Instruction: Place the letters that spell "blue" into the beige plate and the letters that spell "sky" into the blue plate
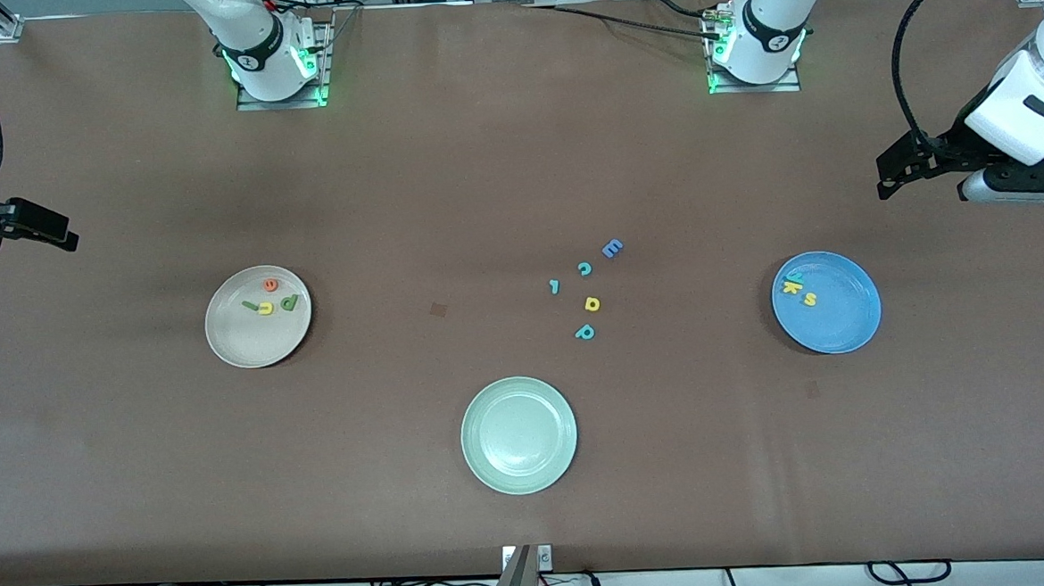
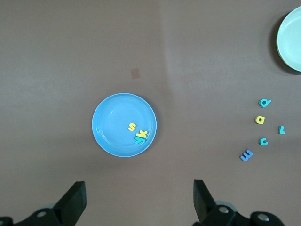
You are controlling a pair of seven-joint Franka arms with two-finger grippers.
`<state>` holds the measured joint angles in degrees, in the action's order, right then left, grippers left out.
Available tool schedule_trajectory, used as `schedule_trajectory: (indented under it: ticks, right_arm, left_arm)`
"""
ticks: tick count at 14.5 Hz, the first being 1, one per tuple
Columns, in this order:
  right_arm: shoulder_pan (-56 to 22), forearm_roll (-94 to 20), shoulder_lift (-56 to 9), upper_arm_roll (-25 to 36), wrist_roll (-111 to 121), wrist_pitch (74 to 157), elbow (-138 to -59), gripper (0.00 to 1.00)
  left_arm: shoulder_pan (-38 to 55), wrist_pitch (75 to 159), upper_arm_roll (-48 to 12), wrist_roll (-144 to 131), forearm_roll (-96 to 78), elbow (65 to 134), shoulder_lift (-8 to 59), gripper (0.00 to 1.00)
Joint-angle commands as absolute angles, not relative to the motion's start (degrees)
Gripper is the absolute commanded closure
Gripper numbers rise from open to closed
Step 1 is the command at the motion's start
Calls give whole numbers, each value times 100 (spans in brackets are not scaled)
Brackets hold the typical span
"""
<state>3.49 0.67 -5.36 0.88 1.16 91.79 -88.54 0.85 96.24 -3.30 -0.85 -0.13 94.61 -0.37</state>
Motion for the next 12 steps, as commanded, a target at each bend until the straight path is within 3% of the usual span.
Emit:
schedule_trajectory:
  ticks: [1,12]
  right_arm:
    - [404,167,-361,18,114,9334,-9088,0]
    - [299,185,-264,26,88,9465,-9307,0]
  left_arm:
    - [79,9589,-334,-9,-88,9466,-123,0]
    - [88,9589,-334,-9,-123,9369,-105,0]
